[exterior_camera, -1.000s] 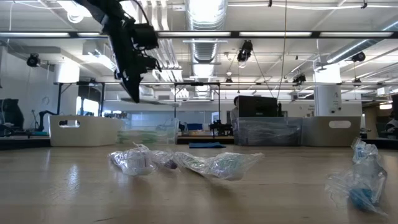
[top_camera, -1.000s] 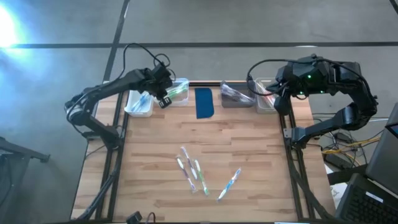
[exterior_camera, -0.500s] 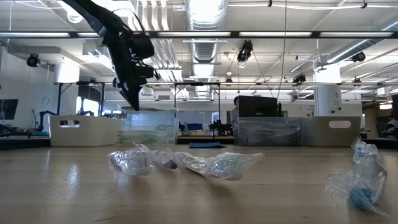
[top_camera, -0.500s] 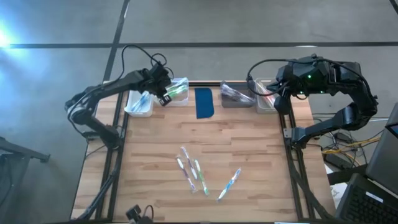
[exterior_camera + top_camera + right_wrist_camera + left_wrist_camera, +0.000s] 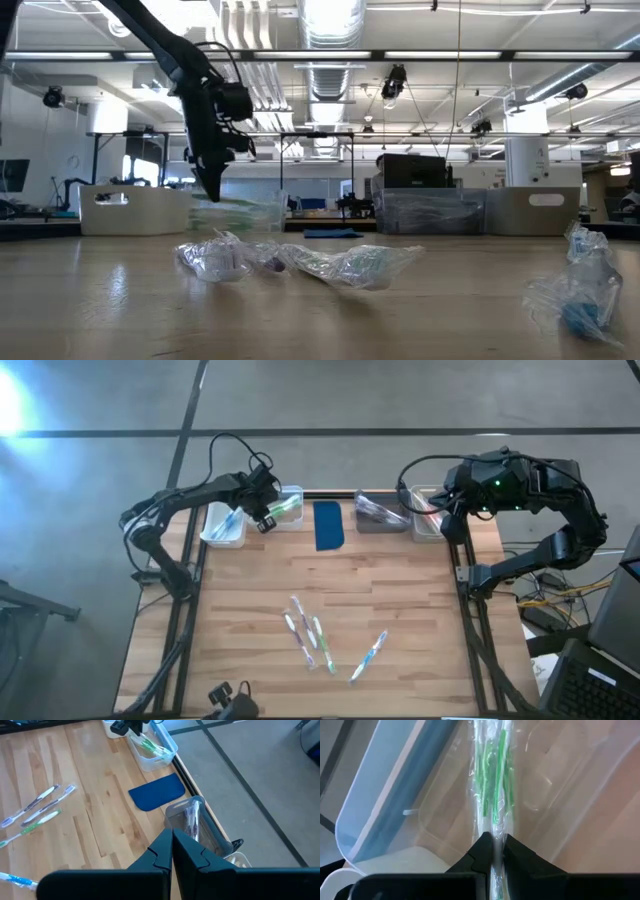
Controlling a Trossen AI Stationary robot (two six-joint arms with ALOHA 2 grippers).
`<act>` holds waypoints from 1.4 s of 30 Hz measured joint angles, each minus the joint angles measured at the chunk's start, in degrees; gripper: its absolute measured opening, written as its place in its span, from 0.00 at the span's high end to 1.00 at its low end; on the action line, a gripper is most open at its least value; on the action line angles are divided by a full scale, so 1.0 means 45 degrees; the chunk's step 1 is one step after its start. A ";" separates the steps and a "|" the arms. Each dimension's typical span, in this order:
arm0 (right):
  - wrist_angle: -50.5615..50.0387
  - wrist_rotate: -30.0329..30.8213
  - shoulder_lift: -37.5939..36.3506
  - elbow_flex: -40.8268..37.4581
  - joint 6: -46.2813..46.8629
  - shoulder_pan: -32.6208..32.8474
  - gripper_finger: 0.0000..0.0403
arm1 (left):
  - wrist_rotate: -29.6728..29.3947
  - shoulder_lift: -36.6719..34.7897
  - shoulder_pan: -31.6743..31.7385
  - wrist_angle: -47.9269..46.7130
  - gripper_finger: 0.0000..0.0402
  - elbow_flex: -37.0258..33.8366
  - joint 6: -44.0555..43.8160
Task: Pick & Place Toothbrushes
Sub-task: Put the green toothbrush into the transparent bin, then put the blue toothbrush into the white bin
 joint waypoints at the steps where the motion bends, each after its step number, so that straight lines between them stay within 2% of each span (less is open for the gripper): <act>1: -0.0004 0.0000 0.0000 0.0000 0.0000 -0.0002 0.98 | -0.0008 0.0086 0.0045 0.0061 0.91 0.0000 0.0013; 15: -0.0004 0.0328 0.0005 -0.0002 -0.0046 -0.0021 0.98 | -0.0019 0.0752 0.0183 0.0439 0.90 0.0000 0.0427; 20: -0.0009 0.0325 0.0005 -0.0004 -0.0053 -0.0021 0.98 | -0.0019 0.0752 0.0177 0.0396 0.85 0.0000 0.0698; 26: -0.0009 0.0325 0.0005 -0.0001 -0.0053 -0.0021 0.98 | -0.0038 0.0747 0.0124 0.0268 0.73 0.0170 0.0846; 33: -0.0009 0.0325 0.0010 0.0000 -0.0058 -0.0021 0.98 | -0.0123 0.0700 0.0124 -0.1093 0.62 0.1323 0.0816; 42: -0.0004 0.0325 0.0015 -0.0005 -0.0291 -0.0021 0.98 | -0.0126 0.0668 0.0124 -0.3539 0.61 0.3499 0.0860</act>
